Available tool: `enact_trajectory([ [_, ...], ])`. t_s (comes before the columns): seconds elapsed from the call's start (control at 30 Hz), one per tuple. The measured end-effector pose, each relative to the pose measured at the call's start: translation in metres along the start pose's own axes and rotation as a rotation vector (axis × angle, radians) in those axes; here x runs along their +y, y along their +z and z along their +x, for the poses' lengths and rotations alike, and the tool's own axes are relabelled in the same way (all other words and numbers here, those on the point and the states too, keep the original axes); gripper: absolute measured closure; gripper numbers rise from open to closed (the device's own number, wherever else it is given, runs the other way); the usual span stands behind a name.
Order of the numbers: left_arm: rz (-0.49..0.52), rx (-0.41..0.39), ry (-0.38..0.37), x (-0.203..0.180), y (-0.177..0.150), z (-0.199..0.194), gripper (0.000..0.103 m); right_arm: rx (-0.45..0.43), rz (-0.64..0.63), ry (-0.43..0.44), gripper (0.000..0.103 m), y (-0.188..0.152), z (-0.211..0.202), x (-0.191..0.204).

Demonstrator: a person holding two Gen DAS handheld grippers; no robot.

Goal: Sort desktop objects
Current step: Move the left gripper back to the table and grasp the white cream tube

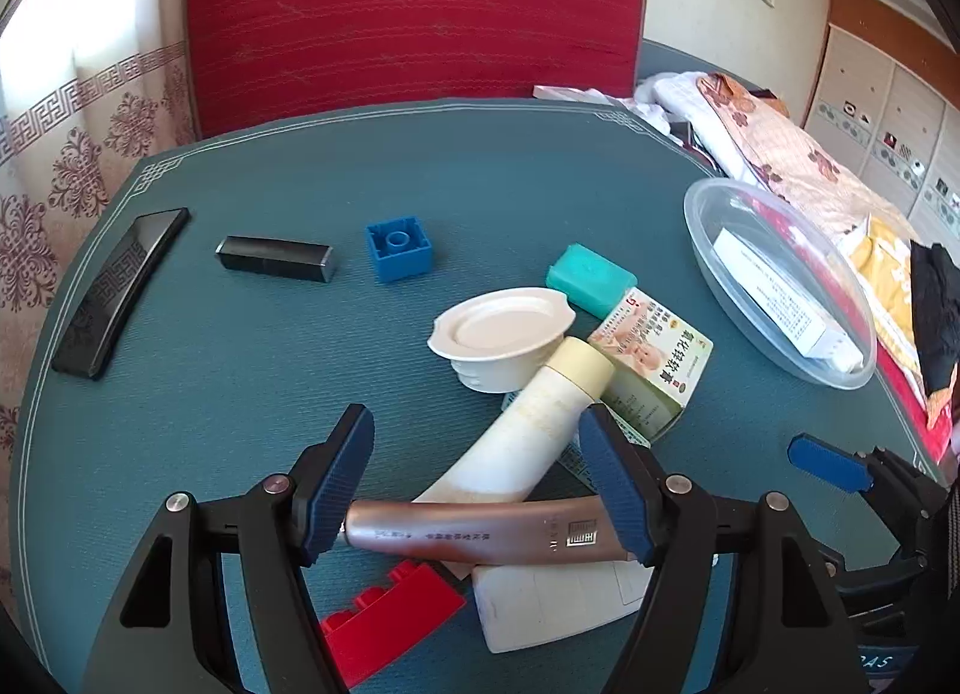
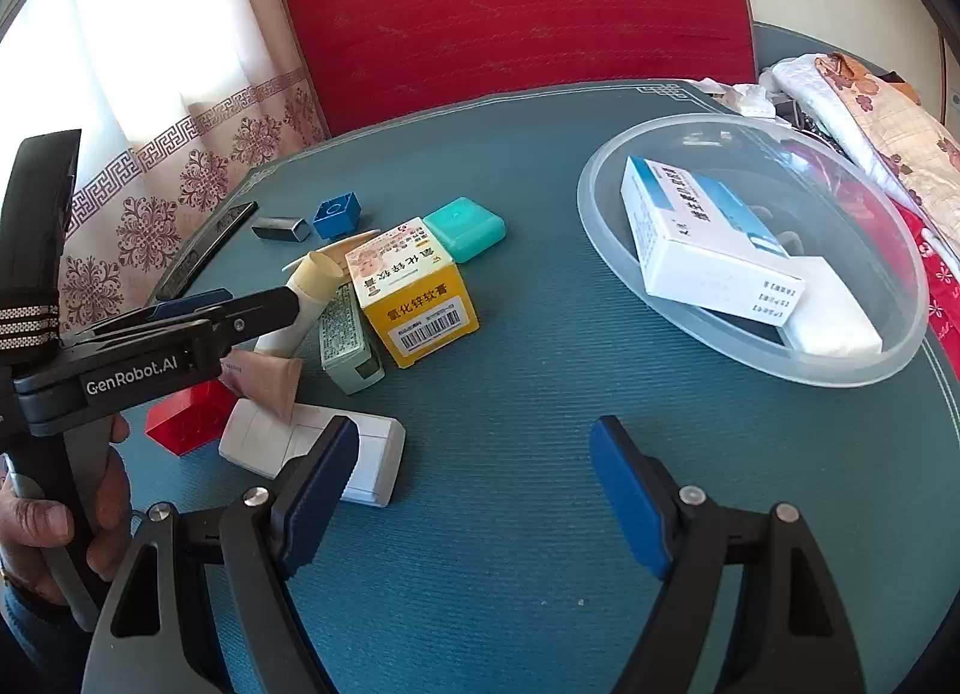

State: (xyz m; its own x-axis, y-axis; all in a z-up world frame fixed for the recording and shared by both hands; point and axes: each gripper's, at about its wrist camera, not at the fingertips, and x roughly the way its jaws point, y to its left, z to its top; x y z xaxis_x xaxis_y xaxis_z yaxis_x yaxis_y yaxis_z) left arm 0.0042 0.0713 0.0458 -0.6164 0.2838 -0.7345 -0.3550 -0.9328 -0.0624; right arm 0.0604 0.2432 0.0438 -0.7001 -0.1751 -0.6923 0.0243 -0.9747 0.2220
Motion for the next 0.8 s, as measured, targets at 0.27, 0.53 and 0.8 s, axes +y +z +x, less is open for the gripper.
enact_trajectory([
  [0.27, 0.028, 0.034, -0.017, -0.002, 0.006, 0.017, 0.029, 0.005, 0.004, 0.005, 0.020, 0.003, 0.005, 0.002],
  [0.53, -0.116, 0.039, -0.159, 0.020, 0.001, 0.025, 0.041, -0.009, -0.016, 0.002, 0.020, 0.013, 0.010, 0.008],
  [0.8, -0.076, -0.038, -0.118, 0.013, -0.007, 0.013, 0.062, -0.031, -0.032, 0.020, 0.020, 0.029, 0.018, 0.017],
])
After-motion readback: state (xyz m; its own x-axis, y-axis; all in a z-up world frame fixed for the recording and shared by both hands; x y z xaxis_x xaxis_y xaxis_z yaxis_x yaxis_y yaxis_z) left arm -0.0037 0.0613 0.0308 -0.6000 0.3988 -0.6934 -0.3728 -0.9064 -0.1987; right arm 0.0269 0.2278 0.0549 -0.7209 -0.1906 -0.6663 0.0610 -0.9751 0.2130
